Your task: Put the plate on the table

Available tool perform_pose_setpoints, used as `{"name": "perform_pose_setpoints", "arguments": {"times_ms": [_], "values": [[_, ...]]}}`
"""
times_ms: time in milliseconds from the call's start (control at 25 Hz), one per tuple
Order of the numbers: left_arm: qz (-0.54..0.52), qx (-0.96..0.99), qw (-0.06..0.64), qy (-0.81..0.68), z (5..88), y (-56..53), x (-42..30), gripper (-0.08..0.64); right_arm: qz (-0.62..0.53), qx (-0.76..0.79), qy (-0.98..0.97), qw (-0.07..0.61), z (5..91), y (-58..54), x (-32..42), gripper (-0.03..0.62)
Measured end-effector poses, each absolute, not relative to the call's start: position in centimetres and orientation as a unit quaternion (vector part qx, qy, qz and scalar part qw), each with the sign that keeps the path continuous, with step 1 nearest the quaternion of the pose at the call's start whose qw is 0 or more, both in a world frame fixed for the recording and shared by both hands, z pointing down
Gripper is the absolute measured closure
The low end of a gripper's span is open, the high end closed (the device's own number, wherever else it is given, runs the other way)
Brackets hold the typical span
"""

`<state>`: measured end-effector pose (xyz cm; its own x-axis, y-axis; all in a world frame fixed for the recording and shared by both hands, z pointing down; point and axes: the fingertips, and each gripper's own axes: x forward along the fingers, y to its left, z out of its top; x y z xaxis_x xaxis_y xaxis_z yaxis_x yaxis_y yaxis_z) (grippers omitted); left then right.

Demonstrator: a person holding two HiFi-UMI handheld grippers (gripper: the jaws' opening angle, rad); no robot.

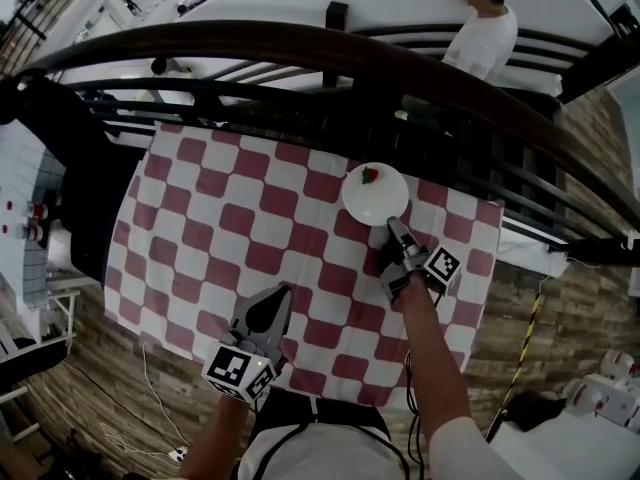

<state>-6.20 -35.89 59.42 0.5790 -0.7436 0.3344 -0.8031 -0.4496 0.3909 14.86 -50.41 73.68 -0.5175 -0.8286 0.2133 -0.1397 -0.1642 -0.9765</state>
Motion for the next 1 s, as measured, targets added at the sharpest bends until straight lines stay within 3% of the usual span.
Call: {"name": "perform_pose_setpoints", "arguments": {"times_ms": [1000], "values": [[0.078,0.845,0.257,-0.462,59.4,-35.4,-7.3,0.554,-0.659,-0.470,0.560,0.174,76.1,-51.4,16.3,0.569]]}}
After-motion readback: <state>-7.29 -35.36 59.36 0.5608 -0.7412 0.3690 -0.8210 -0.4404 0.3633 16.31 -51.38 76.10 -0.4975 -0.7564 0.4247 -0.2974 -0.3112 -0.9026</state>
